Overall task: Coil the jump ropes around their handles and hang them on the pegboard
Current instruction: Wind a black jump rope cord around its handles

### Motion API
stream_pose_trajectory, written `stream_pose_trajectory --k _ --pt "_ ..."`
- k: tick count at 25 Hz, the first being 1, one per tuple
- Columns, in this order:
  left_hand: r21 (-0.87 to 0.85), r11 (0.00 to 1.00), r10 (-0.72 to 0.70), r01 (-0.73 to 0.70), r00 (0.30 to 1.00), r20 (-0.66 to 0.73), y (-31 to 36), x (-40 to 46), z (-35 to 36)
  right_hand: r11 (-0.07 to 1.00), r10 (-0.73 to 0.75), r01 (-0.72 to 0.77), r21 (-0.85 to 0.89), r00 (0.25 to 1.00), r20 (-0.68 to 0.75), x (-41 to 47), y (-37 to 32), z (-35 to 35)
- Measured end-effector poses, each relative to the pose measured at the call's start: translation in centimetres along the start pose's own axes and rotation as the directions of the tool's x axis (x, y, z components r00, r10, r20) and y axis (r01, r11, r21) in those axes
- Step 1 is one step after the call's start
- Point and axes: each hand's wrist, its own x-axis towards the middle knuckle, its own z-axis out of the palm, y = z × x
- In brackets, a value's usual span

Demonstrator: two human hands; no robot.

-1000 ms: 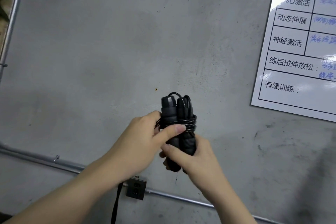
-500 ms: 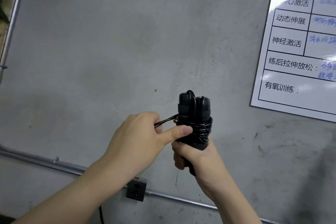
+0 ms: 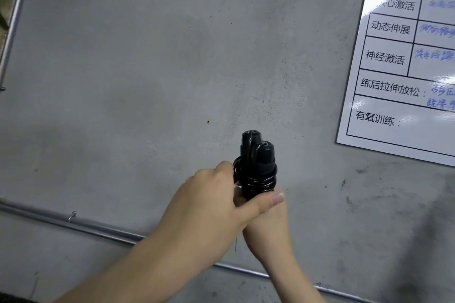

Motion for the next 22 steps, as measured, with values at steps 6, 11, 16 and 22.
stream_pose_trajectory --k 6,11,16,22 --pt "-0.171 0.983 0.059 -0.062 0.998 -0.022 -1.8 1.4 -0.3 0.996 -0.064 0.061 0.059 0.997 0.048 -0.7 0.1 0.4" --pt "-0.536 0.837 0.222 -0.111 0.964 0.147 -2.2 2.2 -1.4 0.837 -0.059 -0.254 0.485 0.839 0.541 0.2 -1.3 -3.4" --pt "-0.108 0.991 -0.065 0.078 0.991 0.115 -1.9 2.5 -2.6 0.899 0.026 -0.209 0.386 0.903 0.43 0.3 -1.0 -3.6" --pt "0.157 0.988 0.011 -0.005 0.999 -0.032 -1.0 2.0 -2.6 0.962 0.064 -0.116 0.249 0.976 0.208 0.8 -1.5 -4.0"
